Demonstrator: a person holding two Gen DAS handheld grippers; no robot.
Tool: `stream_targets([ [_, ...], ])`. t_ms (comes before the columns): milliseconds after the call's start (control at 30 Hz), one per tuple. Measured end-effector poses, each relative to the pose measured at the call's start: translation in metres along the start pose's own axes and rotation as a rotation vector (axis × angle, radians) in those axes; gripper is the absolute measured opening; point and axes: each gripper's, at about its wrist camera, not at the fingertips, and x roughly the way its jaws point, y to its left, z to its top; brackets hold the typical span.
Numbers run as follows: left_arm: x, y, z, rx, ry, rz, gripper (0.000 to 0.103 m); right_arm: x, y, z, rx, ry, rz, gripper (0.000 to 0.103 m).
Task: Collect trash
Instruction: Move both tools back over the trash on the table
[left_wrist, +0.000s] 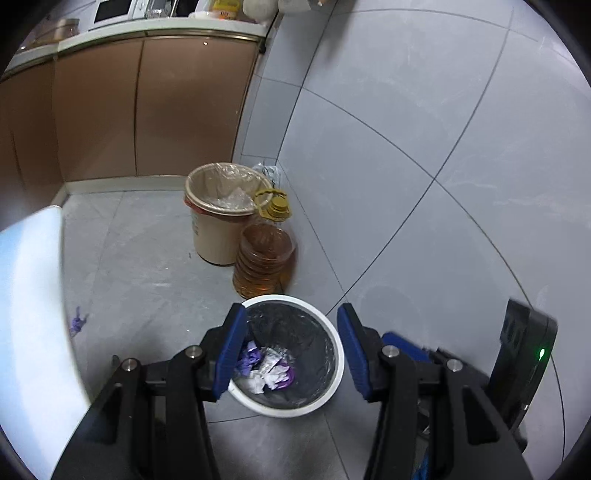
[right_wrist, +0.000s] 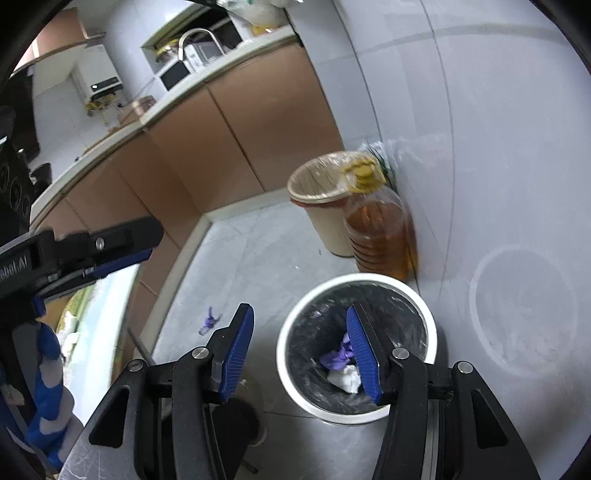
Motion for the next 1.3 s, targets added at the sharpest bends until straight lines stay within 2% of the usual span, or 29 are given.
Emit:
stream_targets([
  [433,-0.126,0.041,-0.039,0.018,-0.112,0.138,0.049,-0.066,0.099,0.009,-0.159,-0.098,0.127,0.052],
  [700,-0.208,0.066,-0.064,0.006,-0.234,0.235,0.049,-0.107,0.163,0.009,-0.258,-0.139,0.198,0.052],
  [833,-0.244,0.081,-0.084,-0.027,-0.288,0.285,0.054,-0.121,0.196,-0.001,-0.312,-0.131,0.227,0.055],
  [967,-0.282,0.103,-0.108,-0.074,-0.328,0.344,0.054,-0.128,0.227,-0.011,-0.372,-0.106,0.256,0.055],
  [1300,-0.355,0.149,-0.167,-0.163,-0.394,0.571,0.054,-0.136,0.295,-0.044,-0.486,-0.051,0.35,0.057],
])
